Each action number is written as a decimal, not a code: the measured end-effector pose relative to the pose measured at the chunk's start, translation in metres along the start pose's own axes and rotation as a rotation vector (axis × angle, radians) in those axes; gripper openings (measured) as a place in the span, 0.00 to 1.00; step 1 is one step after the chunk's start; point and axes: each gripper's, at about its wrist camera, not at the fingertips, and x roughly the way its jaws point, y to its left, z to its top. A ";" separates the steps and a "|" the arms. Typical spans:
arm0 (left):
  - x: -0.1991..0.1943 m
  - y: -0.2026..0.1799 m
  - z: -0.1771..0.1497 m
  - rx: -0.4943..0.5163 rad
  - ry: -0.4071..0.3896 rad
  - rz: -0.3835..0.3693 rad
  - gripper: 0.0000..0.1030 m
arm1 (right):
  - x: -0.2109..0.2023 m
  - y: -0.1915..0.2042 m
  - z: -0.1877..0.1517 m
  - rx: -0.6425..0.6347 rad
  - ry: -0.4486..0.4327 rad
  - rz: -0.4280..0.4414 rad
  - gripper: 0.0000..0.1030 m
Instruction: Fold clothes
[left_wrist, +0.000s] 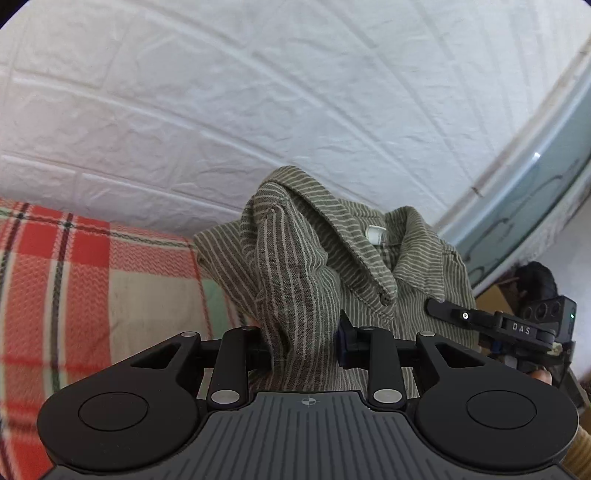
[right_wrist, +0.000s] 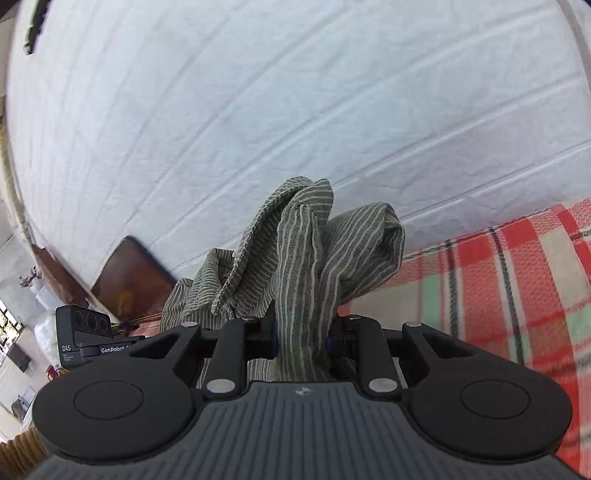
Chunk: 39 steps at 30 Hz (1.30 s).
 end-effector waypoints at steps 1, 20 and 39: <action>0.013 0.011 0.000 -0.022 0.014 0.017 0.30 | 0.012 -0.010 -0.001 0.013 0.006 -0.013 0.27; -0.021 0.008 0.012 0.012 -0.093 -0.082 0.69 | 0.035 0.000 0.021 -0.077 -0.121 -0.183 0.21; -0.009 0.004 0.010 -0.029 -0.150 0.004 0.72 | 0.033 0.033 0.001 -0.261 -0.115 -0.283 0.10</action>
